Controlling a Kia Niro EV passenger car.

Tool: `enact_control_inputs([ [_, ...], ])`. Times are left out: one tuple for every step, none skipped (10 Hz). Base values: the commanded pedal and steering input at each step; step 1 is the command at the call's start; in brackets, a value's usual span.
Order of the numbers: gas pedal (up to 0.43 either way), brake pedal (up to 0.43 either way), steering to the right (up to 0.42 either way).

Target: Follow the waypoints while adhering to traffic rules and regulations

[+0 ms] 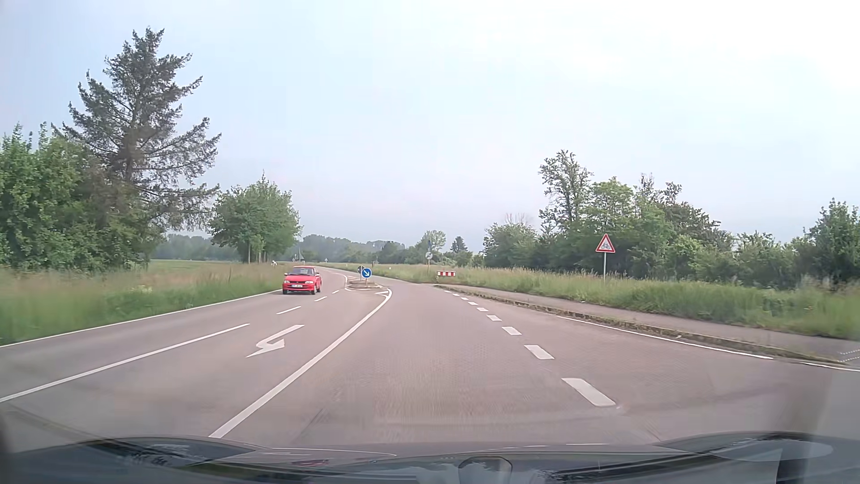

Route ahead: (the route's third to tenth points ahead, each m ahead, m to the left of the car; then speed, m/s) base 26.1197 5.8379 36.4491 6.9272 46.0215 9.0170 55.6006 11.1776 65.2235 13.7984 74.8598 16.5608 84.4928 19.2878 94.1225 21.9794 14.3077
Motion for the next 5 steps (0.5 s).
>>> enact_control_inputs([
  [0.15,0.0,-0.014],
  [0.15,0.0,-0.015],
  [0.15,0.0,-0.015],
  [0.15,0.0,-0.015],
  [0.15,0.0,-0.015],
])
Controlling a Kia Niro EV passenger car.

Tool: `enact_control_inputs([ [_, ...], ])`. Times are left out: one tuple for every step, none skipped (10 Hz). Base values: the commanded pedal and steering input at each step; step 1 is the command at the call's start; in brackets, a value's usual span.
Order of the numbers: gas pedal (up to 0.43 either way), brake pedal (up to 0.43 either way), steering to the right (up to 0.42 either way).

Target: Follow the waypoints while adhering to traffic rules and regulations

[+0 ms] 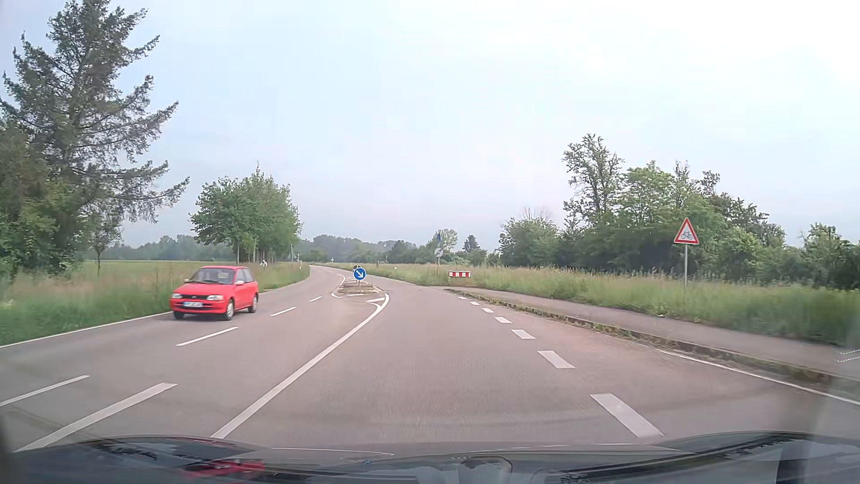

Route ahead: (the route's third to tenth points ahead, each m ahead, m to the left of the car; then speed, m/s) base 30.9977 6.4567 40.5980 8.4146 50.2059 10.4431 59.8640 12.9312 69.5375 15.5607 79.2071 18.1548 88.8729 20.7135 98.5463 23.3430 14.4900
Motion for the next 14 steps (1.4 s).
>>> enact_control_inputs([
  [0.15,0.0,-0.015],
  [0.15,0.0,-0.016],
  [0.15,0.0,-0.016],
  [0.15,0.0,-0.016],
  [0.15,0.0,-0.017],
  [0.15,0.0,-0.019],
  [0.15,0.0,-0.022],
  [0.15,0.0,-0.023],
  [0.15,0.0,-0.024],
  [0.15,0.0,-0.025],
  [0.15,0.0,-0.026],
  [0.15,0.0,-0.028],
  [0.157,0.0,-0.031],
  [0.157,0.0,-0.035],
])
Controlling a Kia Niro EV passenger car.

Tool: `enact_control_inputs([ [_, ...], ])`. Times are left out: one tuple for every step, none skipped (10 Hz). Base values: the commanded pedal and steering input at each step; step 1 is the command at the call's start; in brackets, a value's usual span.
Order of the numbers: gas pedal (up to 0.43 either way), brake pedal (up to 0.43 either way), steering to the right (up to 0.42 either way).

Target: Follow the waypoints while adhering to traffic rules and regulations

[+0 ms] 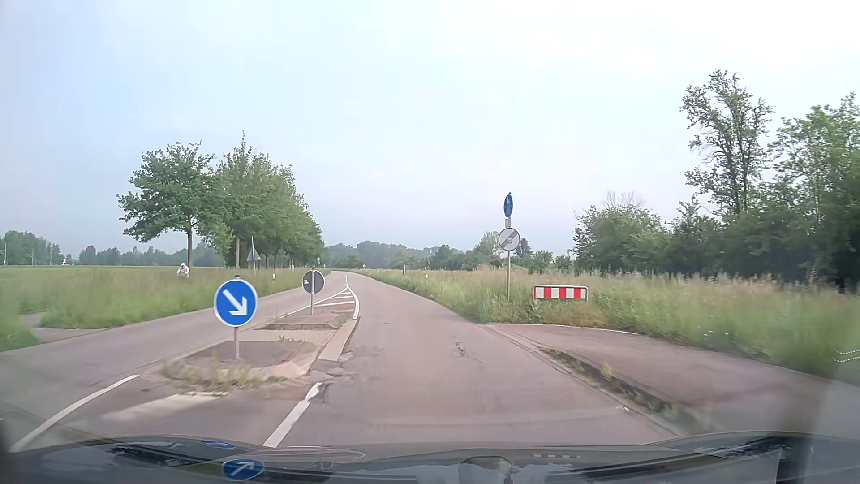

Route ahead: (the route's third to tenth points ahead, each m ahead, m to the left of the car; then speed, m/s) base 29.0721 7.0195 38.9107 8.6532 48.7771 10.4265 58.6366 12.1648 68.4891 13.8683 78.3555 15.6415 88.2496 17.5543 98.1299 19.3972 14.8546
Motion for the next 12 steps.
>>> enact_control_inputs([
  [0.157,0.0,-0.037],
  [0.157,0.0,-0.037],
  [0.157,0.0,-0.037],
  [0.169,0.0,-0.038],
  [0.189,0.0,-0.038],
  [0.197,0.0,-0.038],
  [0.197,0.0,-0.038],
  [0.197,0.0,-0.038],
  [0.209,0.0,-0.038],
  [0.209,0.0,-0.038],
  [0.22,0.0,-0.036],
  [0.228,0.0,-0.034],
])
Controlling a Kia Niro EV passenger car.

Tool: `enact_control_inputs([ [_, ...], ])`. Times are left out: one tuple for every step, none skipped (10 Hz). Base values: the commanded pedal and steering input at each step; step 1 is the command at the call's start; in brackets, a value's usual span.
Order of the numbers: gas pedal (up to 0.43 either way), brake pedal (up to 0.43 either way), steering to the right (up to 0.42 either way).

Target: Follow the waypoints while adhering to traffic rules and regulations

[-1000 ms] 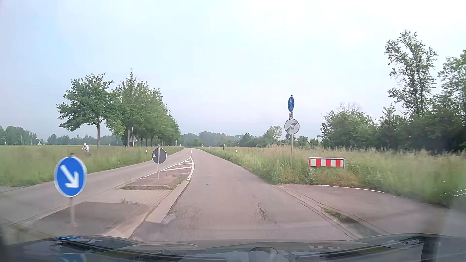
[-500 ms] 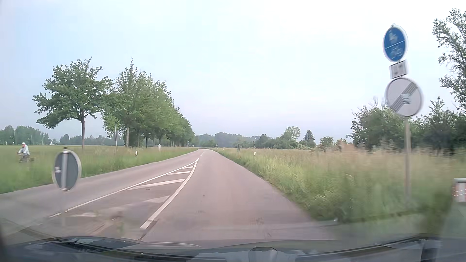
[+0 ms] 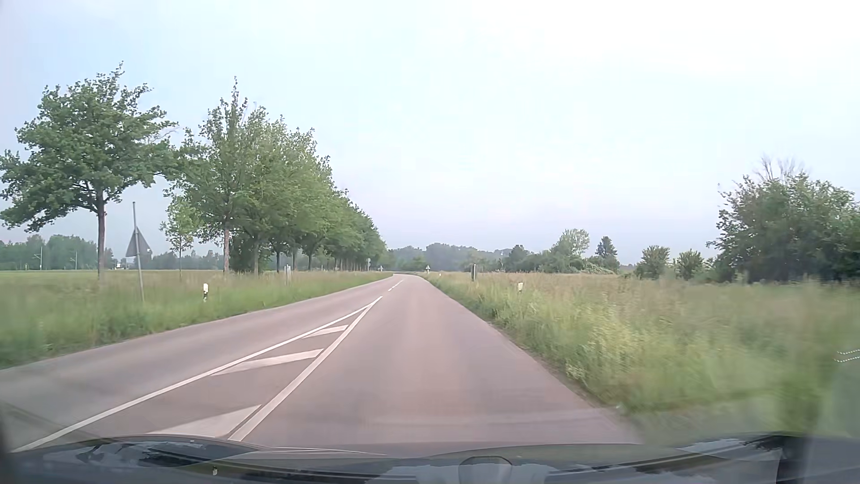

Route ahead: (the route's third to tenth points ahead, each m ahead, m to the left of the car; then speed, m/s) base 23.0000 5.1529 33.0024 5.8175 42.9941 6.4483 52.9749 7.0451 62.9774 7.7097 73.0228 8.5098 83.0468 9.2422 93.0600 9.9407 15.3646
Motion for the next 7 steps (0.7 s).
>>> enact_control_inputs([
  [0.24,0.0,-0.03],
  [0.248,0.0,-0.025],
  [0.248,0.0,-0.021],
  [0.248,0.0,-0.016],
  [0.248,0.0,-0.014],
  [0.248,0.0,-0.013],
  [0.248,0.0,-0.01],
])
